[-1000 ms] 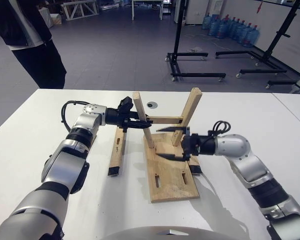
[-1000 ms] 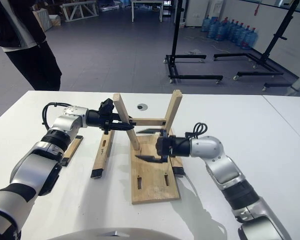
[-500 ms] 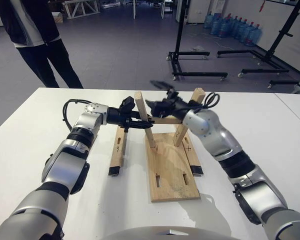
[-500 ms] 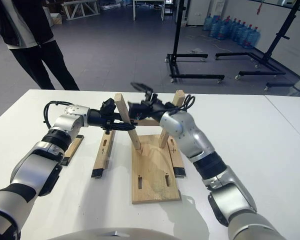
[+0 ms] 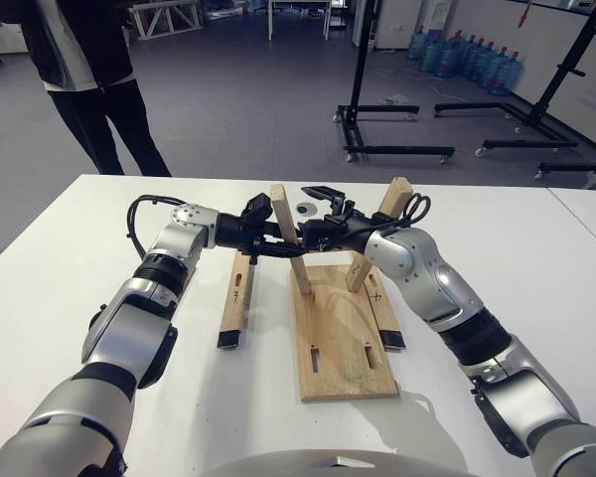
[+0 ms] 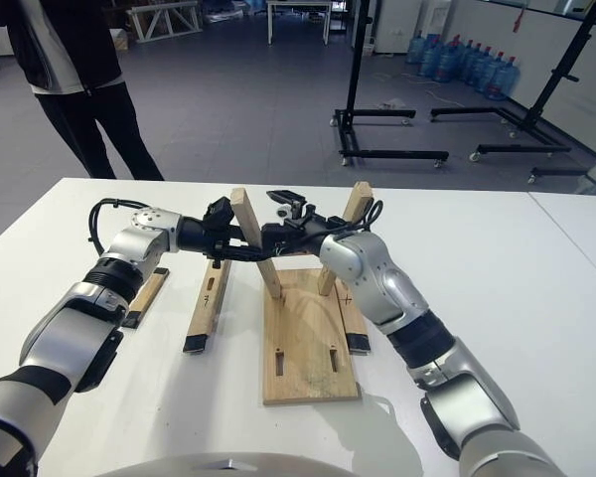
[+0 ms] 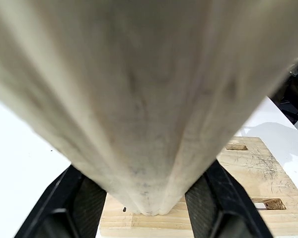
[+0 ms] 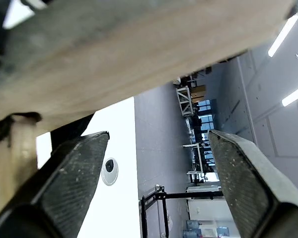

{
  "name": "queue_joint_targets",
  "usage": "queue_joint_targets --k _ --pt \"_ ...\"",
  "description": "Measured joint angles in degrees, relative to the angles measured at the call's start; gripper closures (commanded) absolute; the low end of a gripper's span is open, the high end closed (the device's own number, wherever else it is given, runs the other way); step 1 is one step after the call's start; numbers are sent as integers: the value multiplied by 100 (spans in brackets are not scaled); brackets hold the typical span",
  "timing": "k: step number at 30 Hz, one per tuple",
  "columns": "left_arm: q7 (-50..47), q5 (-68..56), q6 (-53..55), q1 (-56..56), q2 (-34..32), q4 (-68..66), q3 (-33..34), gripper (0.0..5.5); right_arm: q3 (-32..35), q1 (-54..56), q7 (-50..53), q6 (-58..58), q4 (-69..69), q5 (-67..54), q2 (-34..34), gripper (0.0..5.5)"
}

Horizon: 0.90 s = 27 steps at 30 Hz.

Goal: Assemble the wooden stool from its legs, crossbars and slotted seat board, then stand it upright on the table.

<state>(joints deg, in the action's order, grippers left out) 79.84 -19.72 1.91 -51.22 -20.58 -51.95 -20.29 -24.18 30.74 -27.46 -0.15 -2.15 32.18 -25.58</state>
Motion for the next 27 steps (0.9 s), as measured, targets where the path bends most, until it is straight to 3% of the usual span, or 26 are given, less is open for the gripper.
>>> queue_joint_targets --k 4,9,12,18,27 --pt "9 -3 -3 -45 2 32 -26 349 1081 -92 295 103 -291 -1329 420 183" --pt "9 -3 -4 -46 -3 40 -36 349 3265 511 839 860 -987 -3555 632 183" --pt "6 -3 -5 -44 -13 45 -45 349 3834 143 1201 1143 -1402 -4110 852 183" --pt "3 -3 -6 -53 -26 52 -75 349 3383 -1790 1482 1127 -1692 -4341 1841 183" --pt "4 -3 -16 -102 -29 16 -117 349 2554 -2169 1827 83 -1310 -3332 2036 183"
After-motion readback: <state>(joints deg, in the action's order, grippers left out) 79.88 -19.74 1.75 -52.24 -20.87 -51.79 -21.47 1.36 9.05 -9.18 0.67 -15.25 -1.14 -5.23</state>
